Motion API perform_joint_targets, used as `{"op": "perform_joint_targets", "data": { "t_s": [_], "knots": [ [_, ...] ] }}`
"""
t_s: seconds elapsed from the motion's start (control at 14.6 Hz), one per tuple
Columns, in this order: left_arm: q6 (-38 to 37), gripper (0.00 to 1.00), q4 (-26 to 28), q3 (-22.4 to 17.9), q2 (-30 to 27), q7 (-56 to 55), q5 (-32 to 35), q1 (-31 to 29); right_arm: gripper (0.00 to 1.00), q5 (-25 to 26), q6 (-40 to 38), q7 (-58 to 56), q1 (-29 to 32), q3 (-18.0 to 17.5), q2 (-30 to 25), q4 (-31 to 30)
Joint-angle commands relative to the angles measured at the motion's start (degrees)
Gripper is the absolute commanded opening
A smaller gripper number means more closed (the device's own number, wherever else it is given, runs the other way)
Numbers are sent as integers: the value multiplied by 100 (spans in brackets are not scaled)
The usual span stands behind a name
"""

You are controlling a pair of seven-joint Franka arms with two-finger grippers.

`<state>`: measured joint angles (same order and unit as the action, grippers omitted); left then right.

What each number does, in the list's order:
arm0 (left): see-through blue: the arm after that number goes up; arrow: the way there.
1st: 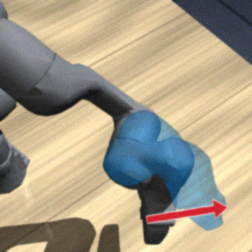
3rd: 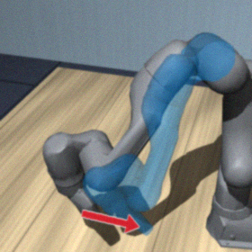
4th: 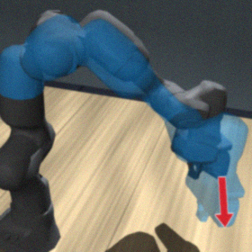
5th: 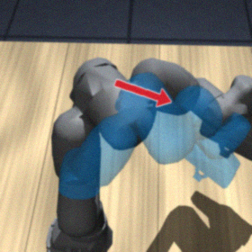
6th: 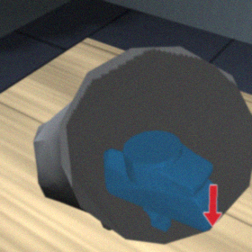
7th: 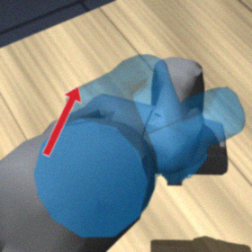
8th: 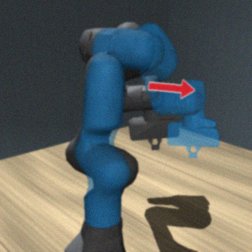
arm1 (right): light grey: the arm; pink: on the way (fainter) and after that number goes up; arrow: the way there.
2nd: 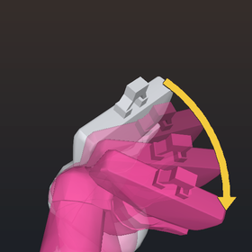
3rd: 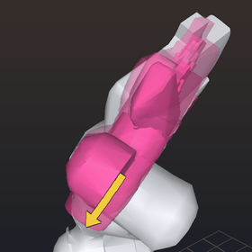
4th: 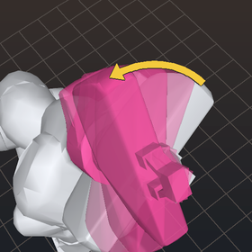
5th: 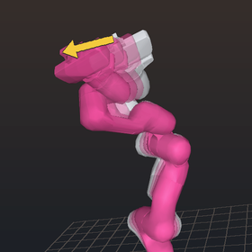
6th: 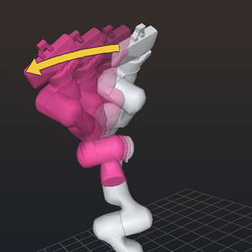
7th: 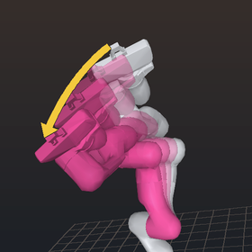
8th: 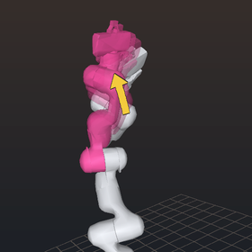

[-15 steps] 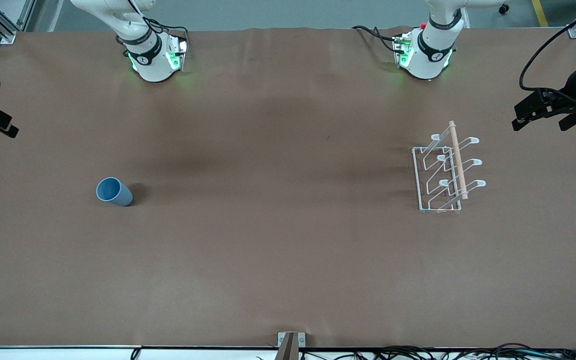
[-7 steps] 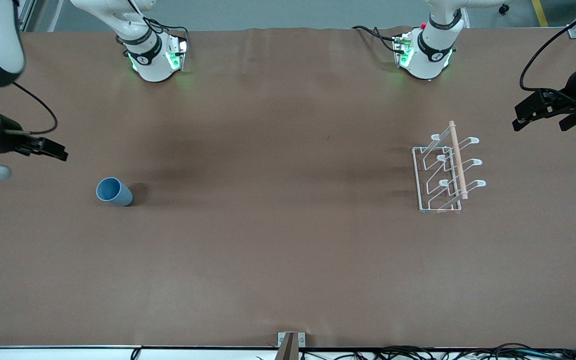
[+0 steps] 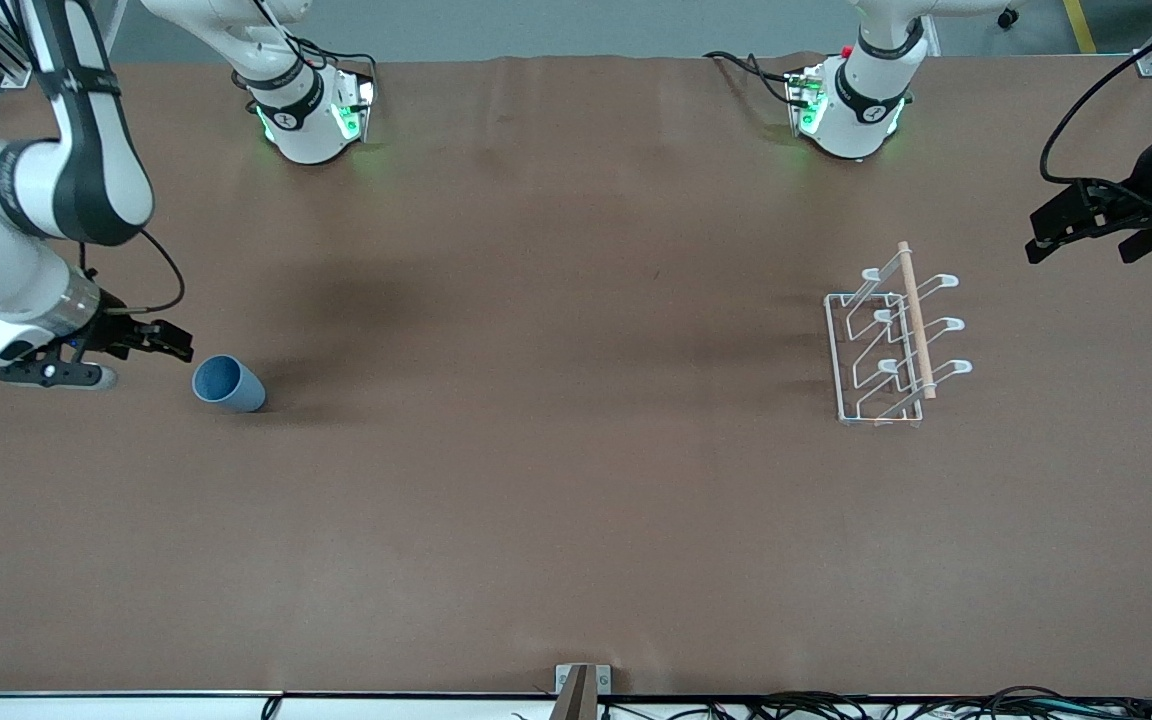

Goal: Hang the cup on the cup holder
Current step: 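Reach the right gripper down to the blue cup and close on it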

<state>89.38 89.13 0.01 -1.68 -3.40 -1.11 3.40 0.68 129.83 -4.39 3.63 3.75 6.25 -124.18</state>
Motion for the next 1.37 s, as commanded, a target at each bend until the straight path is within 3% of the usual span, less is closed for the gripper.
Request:
{"op": "perform_joint_targets", "data": {
  "t_s": [0.0, 0.55, 0.82, 0.96, 1.1, 1.3],
  "knots": [
    [1, 100, -1, -1, -16, 42, -12, -32, 100, -59, 366, -177, 67, -41, 341, -71],
    [9, 100, -10, -1, 10, 42, -12, -33, 98, -50, 1123, -238, 76, -41, 1001, -80],
    [9, 100, -10, -1, 10, 42, -4, -33, 71, -50, 1140, -238, 85, -50, 1089, -97],
    [9, 100, -10, -10, 10, 42, -12, -32, 51, -50, 1141, -238, 85, -50, 1133, -97],
    [1, 100, -18, -10, 10, 42, -3, -33, 39, -77, 1123, -229, 94, -50, 1160, -80],
    [1, 100, -19, -10, 2, 42, -3, -24, 12, -112, 1123, -194, 155, -59, 1160, -54]
  ]
}}
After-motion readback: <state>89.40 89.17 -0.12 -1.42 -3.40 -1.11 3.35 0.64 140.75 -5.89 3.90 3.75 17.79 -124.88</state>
